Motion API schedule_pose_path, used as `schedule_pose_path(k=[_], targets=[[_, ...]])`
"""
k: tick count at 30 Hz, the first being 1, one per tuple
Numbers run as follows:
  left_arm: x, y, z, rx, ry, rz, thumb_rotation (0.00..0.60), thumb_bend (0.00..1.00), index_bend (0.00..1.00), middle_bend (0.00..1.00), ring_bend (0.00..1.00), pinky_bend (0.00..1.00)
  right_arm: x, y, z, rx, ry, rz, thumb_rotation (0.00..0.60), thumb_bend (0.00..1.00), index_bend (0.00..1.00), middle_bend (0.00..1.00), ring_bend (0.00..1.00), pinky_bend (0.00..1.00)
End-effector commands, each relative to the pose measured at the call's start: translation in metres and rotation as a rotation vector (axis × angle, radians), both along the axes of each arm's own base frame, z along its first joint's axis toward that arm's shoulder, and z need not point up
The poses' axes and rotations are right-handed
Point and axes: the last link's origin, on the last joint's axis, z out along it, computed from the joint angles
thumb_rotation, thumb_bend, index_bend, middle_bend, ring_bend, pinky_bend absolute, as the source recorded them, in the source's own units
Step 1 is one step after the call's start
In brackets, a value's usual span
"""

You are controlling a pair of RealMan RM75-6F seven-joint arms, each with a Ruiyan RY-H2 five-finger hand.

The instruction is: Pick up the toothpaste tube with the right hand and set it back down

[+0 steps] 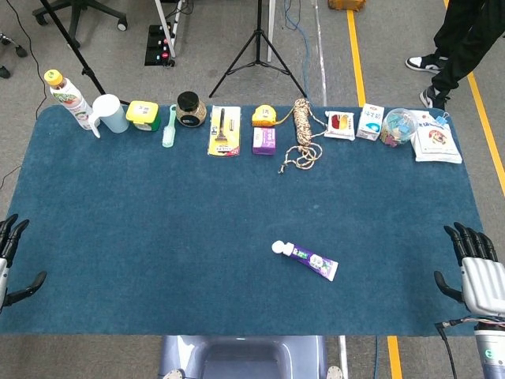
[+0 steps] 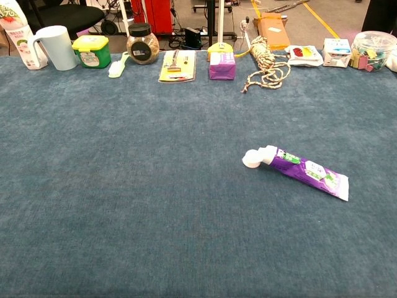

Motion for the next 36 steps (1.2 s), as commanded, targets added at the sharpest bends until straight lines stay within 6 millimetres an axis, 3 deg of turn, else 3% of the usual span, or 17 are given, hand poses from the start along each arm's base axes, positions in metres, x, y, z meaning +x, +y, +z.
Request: schedule_pose_path(k=[1,11,22,36], targets=[[0.001,0.001,0.001,0.001,0.003,-0.005,0.564,0.26,0.00,0.02,0.02,0.17,0.003,-0.002,-0.002,0.018,-0.018,0.010,0.600,0.36,0.10,0.08,0.04,0.07],[0.010,0.009,0.010,0.017,0.000,-0.038,0.567,0.26,0.00,0.02,0.02,0.17,0.030,-0.017,-0.028,0.146,-0.108,0.096,0.600,0.35,0.08,0.08,0.04,0.08],[0.014,0.022,0.014,0.011,-0.009,-0.040,0.565,0.26,0.00,0.01,0.02,0.17,0.062,-0.044,-0.079,0.319,-0.147,0.177,0.600,0.34,0.05,0.06,0.04,0.08],[0.003,0.026,0.018,-0.002,-0.019,0.018,0.565,0.26,0.00,0.00,0.02,0.17,0.088,-0.065,-0.141,0.406,-0.134,0.225,0.600,0.33,0.00,0.01,0.00,0.04]])
